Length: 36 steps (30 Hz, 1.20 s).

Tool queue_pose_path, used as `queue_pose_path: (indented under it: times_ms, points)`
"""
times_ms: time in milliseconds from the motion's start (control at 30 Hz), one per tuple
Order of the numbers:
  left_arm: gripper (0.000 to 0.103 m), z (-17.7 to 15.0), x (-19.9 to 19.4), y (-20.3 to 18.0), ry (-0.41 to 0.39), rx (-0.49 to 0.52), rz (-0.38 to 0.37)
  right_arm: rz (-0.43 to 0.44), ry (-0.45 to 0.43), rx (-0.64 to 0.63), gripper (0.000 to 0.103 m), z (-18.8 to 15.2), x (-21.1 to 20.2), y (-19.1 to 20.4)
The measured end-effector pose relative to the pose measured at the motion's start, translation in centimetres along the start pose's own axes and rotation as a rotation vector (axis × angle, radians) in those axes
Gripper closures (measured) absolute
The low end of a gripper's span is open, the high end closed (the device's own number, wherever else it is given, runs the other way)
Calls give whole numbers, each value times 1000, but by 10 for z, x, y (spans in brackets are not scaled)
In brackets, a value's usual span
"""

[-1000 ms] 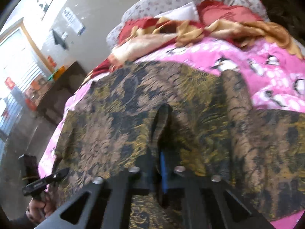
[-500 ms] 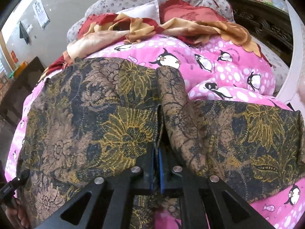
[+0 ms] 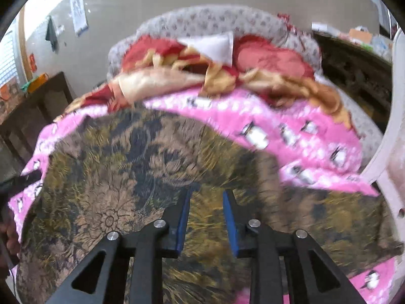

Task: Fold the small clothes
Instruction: 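Open the right gripper, then the left gripper, releasing the folded side, then move the right gripper to the other sleeve and grasp its edge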

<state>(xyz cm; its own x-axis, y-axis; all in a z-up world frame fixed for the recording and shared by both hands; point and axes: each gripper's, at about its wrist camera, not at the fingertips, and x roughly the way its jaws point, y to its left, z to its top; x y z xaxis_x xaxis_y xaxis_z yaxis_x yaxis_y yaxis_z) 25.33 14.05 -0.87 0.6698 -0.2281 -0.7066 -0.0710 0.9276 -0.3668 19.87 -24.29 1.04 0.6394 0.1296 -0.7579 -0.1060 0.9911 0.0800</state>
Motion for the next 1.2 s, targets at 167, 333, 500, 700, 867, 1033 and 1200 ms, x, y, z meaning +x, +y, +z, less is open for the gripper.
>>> queue_pose_path:
  times_ms: [167, 333, 500, 700, 867, 1033, 1200]
  points:
    - [62, 0, 40, 10, 39, 48, 172, 18, 6, 114, 65, -22, 27, -14]
    - [62, -7, 43, 12, -8, 97, 194, 71, -27, 157, 48, -34, 31, -20]
    - [62, 3, 28, 0, 15, 144, 238, 2, 62, -115, 3, -29, 41, 27]
    - [61, -35, -28, -11, -24, 163, 95, 59, -14, -107, 10, -35, -9, 53]
    - [60, -67, -5, -3, 28, 170, 129, -18, 155, -150, 11, -62, 18, 79]
    - [32, -68, 0, -11, 38, 216, 110, -11, 123, -170, 2, -67, 20, 82]
    - [12, -67, 9, -22, 78, 289, 108, 21, 110, -157, 0, -65, 20, 76]
